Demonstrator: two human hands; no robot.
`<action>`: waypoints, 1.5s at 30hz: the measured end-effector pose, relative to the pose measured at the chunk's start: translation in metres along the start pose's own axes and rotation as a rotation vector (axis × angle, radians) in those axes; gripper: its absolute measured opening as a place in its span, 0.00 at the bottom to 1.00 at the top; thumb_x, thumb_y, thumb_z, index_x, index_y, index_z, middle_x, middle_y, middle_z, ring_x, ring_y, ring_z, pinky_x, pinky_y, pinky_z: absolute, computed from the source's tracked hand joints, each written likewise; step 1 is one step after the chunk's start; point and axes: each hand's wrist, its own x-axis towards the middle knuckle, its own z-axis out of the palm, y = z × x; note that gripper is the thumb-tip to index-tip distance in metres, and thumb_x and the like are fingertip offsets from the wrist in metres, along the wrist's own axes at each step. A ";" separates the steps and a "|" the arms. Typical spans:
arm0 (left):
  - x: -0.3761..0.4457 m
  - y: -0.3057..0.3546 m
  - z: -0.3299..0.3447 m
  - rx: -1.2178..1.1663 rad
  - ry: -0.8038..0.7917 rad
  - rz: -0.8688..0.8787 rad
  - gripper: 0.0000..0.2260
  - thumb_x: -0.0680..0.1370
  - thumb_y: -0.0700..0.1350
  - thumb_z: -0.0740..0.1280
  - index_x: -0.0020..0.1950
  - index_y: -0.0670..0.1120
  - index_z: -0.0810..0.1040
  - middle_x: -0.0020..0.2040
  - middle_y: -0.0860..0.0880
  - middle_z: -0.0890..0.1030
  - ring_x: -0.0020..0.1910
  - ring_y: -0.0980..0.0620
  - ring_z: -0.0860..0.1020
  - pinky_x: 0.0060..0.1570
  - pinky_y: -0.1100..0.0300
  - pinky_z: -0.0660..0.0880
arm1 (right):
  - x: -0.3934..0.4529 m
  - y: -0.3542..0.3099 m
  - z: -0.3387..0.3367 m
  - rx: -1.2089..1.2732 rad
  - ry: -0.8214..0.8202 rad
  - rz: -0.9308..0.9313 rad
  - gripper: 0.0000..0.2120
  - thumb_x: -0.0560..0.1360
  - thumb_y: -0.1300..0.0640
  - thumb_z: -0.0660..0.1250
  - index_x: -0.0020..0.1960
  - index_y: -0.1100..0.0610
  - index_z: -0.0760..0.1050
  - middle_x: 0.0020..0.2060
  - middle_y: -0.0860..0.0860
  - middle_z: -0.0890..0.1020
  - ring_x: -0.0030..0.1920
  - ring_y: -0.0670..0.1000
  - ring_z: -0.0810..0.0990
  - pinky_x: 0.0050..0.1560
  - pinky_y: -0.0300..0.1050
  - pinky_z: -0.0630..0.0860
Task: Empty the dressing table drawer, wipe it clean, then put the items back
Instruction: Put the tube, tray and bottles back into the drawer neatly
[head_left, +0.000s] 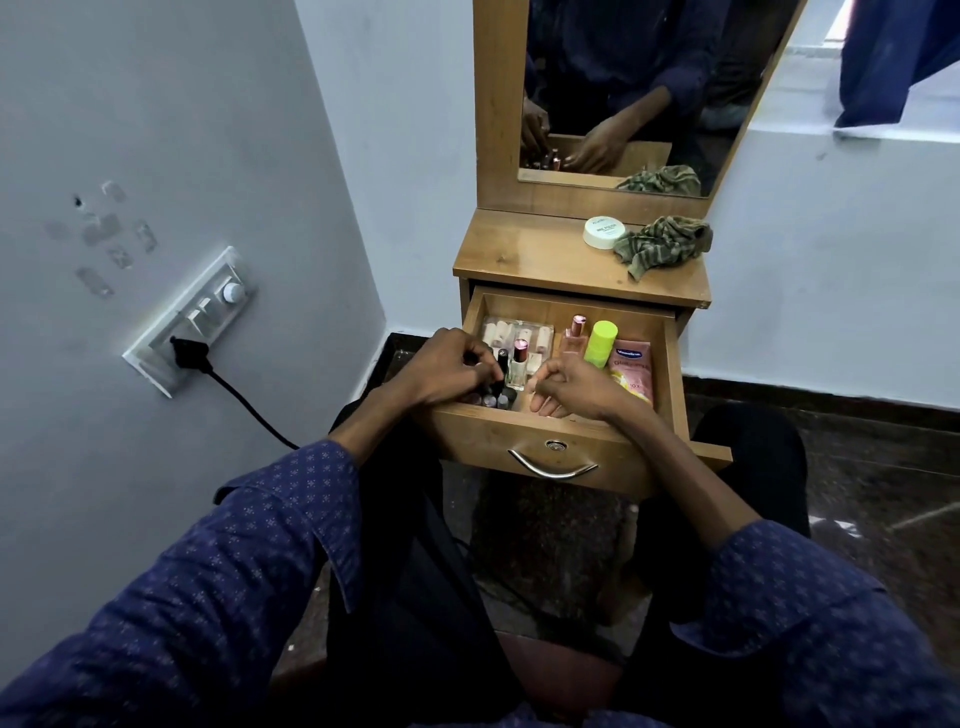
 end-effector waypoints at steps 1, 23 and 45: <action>0.000 0.000 0.001 -0.006 0.011 -0.001 0.11 0.79 0.41 0.67 0.45 0.50 0.90 0.42 0.57 0.87 0.42 0.66 0.83 0.42 0.75 0.72 | 0.003 0.001 0.001 -0.077 -0.023 0.027 0.07 0.84 0.63 0.64 0.49 0.58 0.79 0.43 0.56 0.87 0.40 0.52 0.84 0.43 0.48 0.81; 0.011 0.045 0.051 0.117 -0.057 0.229 0.09 0.76 0.41 0.68 0.46 0.50 0.88 0.45 0.55 0.86 0.46 0.57 0.80 0.50 0.58 0.78 | -0.020 0.007 -0.030 -0.560 -0.319 0.116 0.14 0.86 0.58 0.58 0.45 0.50 0.77 0.44 0.44 0.79 0.48 0.47 0.75 0.56 0.45 0.71; 0.068 0.079 0.122 -0.052 -0.432 -0.159 0.10 0.78 0.33 0.70 0.40 0.46 0.80 0.38 0.47 0.80 0.34 0.53 0.74 0.33 0.60 0.69 | -0.057 0.031 -0.063 -0.310 -0.015 0.110 0.09 0.80 0.69 0.64 0.53 0.60 0.81 0.45 0.55 0.87 0.47 0.52 0.87 0.48 0.46 0.83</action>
